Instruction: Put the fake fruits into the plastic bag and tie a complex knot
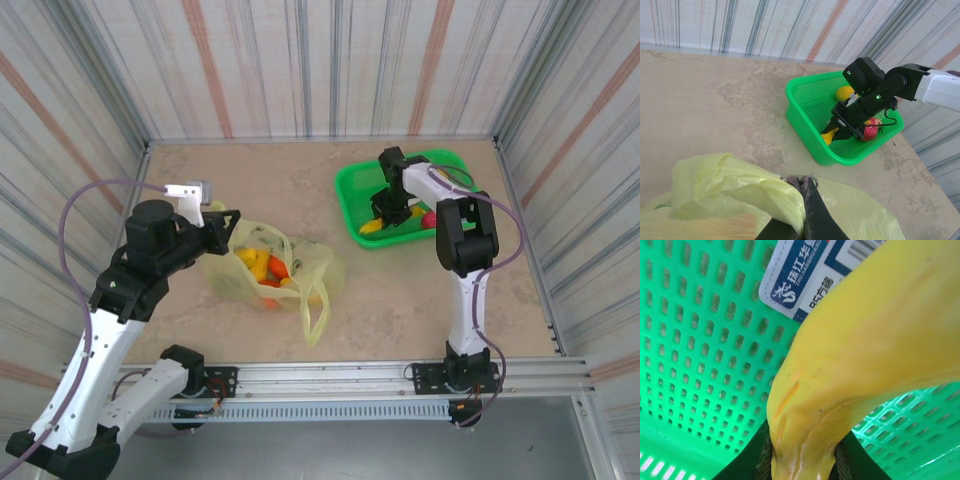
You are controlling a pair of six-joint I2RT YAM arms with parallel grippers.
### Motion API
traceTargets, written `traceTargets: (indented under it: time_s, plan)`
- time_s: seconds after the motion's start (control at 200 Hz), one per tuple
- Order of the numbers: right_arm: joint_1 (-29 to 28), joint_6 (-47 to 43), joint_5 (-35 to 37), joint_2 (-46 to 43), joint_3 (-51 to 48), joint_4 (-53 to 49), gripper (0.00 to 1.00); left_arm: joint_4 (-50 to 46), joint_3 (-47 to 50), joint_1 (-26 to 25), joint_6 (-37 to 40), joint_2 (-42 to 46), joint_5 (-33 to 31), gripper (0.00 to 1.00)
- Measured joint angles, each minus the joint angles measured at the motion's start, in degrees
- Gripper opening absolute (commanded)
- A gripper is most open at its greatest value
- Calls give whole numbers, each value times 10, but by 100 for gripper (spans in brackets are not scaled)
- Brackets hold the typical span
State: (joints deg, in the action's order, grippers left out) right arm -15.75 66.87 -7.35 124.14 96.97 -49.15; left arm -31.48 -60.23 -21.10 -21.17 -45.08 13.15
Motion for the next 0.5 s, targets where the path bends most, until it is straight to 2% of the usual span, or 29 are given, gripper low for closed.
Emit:
traceTargets:
  time_s: [0.11,0.245,0.501]
  plan:
    - [4,-23,0,-36,-29,30,17,0,0,0,0,0,-2,0]
    - [-1,-63,0,-128,-73,84,17,0,0,0,0,0,-4,0]
    - [-47,-180,-21,-298,-137,222,18,-1,-1,0,3,0,-8,0]
